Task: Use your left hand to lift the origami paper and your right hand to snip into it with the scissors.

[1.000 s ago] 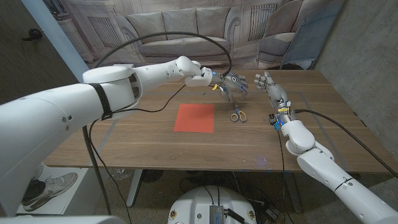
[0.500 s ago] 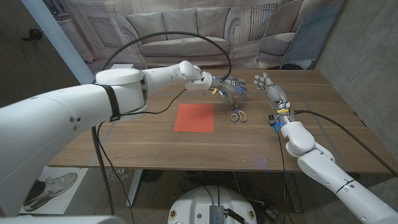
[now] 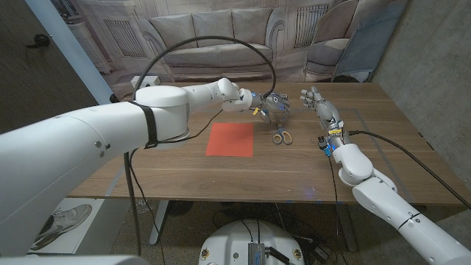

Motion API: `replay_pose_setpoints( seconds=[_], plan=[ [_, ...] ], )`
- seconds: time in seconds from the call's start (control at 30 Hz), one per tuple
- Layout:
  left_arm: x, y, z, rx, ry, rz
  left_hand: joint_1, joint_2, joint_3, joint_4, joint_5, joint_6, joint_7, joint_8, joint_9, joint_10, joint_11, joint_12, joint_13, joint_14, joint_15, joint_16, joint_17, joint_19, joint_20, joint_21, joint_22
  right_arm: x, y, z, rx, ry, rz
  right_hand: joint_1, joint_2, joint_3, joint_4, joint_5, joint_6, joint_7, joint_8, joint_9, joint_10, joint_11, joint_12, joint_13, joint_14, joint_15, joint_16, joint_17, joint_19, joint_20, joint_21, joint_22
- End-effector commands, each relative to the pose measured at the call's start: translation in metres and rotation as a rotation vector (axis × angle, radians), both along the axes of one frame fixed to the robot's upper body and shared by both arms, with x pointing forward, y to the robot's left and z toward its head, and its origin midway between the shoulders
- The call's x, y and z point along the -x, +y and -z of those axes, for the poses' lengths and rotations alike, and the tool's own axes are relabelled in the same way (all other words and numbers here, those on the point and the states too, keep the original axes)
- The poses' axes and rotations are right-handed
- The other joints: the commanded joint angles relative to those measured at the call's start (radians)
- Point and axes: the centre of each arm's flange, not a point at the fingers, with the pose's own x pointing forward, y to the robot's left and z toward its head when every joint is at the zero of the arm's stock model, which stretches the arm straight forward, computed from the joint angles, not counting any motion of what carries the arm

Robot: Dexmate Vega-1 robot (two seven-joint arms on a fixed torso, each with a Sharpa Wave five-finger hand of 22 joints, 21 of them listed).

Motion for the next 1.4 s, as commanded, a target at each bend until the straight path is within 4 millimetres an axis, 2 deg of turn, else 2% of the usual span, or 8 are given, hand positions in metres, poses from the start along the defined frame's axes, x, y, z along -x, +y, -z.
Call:
replay_pose_setpoints(
  seconds=[0.03, 0.13, 0.43, 0.87, 1.0, 1.17, 1.3, 1.4],
  plan=[
    [0.001, -0.008, 0.009, 0.017, 0.029, -0.008, 0.003, -0.003, -0.005, 0.001, -0.006, -0.010, -0.008, 0.005, -0.004, -0.001, 0.001, 0.004, 0.005, 0.007, -0.100, 0.005, 0.007, 0.005, 0.000, -0.002, 0.005, -0.002, -0.004, 0.000, -0.005, -0.002, -0.001, 0.011, -0.003, 0.003, -0.005, 0.004, 0.005, 0.001, -0.005, 0.003, 0.005, 0.002, -0.001, 0.003, 0.004, 0.005, -0.003, 0.000, 0.000, 0.008, -0.002, 0.003],
    [0.000, -0.011, 0.010, 0.020, 0.035, -0.019, 0.004, -0.002, -0.007, 0.001, -0.008, -0.022, -0.021, 0.001, -0.007, -0.011, 0.000, -0.001, 0.004, 0.004, -0.096, 0.003, 0.009, 0.005, 0.002, -0.003, 0.005, -0.003, -0.005, 0.000, -0.007, -0.005, -0.005, 0.010, -0.004, 0.003, -0.006, 0.004, 0.005, 0.001, -0.005, 0.003, 0.005, 0.002, -0.002, 0.003, 0.004, 0.005, -0.003, 0.000, 0.000, 0.008, -0.002, 0.003],
    [-0.002, -0.013, 0.017, 0.004, -0.001, -0.025, 0.010, 0.002, -0.009, 0.000, -0.012, -0.028, -0.024, 0.001, -0.014, -0.016, -0.001, -0.006, 0.003, 0.001, -0.097, -0.001, 0.013, 0.004, 0.001, -0.004, 0.005, -0.001, -0.007, 0.003, -0.016, -0.006, 0.001, 0.008, -0.005, 0.003, -0.006, 0.004, 0.005, 0.001, -0.006, 0.003, 0.005, 0.002, -0.002, 0.003, 0.004, 0.005, -0.003, 0.000, 0.002, 0.008, -0.004, 0.003],
    [-0.010, -0.015, 0.034, 0.049, -0.004, -0.088, 0.017, 0.021, -0.007, 0.004, -0.020, -0.008, -0.012, 0.014, -0.027, 0.014, 0.000, 0.002, 0.001, 0.023, -0.097, 0.003, 0.021, 0.008, 0.009, -0.003, 0.006, 0.002, -0.009, 0.003, -0.009, -0.013, 0.003, 0.002, -0.007, 0.002, -0.004, 0.003, 0.007, 0.001, -0.007, 0.003, 0.007, 0.003, -0.003, 0.004, 0.004, 0.006, -0.003, 0.000, 0.003, 0.009, -0.007, 0.003],
    [-0.011, -0.016, 0.038, 0.044, 0.014, -0.102, 0.023, 0.034, -0.004, 0.005, -0.026, -0.003, -0.027, 0.017, -0.037, 0.062, 0.001, 0.014, -0.004, 0.045, -0.106, 0.008, 0.024, 0.015, 0.007, 0.000, 0.007, 0.004, -0.009, 0.002, -0.002, -0.019, 0.008, 0.000, -0.007, 0.002, -0.004, 0.003, 0.007, 0.000, -0.007, 0.003, 0.008, 0.002, -0.003, 0.004, 0.007, 0.006, -0.002, 0.001, 0.004, 0.010, -0.008, 0.003],
    [-0.010, -0.015, 0.041, 0.070, 0.066, -0.106, 0.023, 0.042, -0.003, 0.007, -0.033, -0.039, -0.032, -0.004, -0.055, 0.093, -0.004, 0.007, -0.022, 0.082, -0.121, 0.020, 0.024, 0.024, 0.002, 0.003, 0.007, 0.004, -0.009, 0.002, -0.005, -0.015, 0.012, -0.004, -0.006, 0.001, -0.002, 0.003, 0.007, 0.000, -0.007, 0.003, 0.008, 0.003, -0.004, 0.004, 0.008, 0.005, -0.002, 0.001, 0.004, 0.010, -0.009, 0.004],
    [-0.006, -0.017, 0.039, 0.102, 0.154, -0.102, 0.011, 0.052, -0.006, 0.017, -0.040, -0.083, -0.028, -0.034, -0.075, 0.068, -0.003, -0.027, -0.045, 0.084, -0.119, 0.018, 0.021, 0.027, 0.002, 0.005, 0.008, 0.003, -0.009, 0.001, -0.006, -0.017, 0.011, -0.007, -0.006, 0.001, -0.001, 0.003, 0.008, 0.001, -0.008, 0.003, 0.009, 0.004, -0.004, 0.004, 0.008, 0.005, -0.001, 0.001, 0.004, 0.011, -0.010, 0.004],
    [-0.002, -0.019, 0.036, 0.115, 0.194, -0.086, -0.008, 0.043, -0.017, 0.024, -0.044, -0.117, -0.017, -0.057, -0.090, 0.037, -0.001, -0.057, -0.063, 0.076, -0.112, 0.009, 0.018, 0.021, 0.006, 0.002, 0.008, 0.003, -0.009, 0.001, -0.010, -0.023, 0.006, -0.009, -0.006, 0.000, 0.000, 0.003, 0.007, -0.001, -0.008, 0.003, 0.009, 0.002, -0.004, 0.004, 0.008, 0.005, -0.001, 0.002, 0.004, 0.010, -0.011, 0.004]
  ],
)
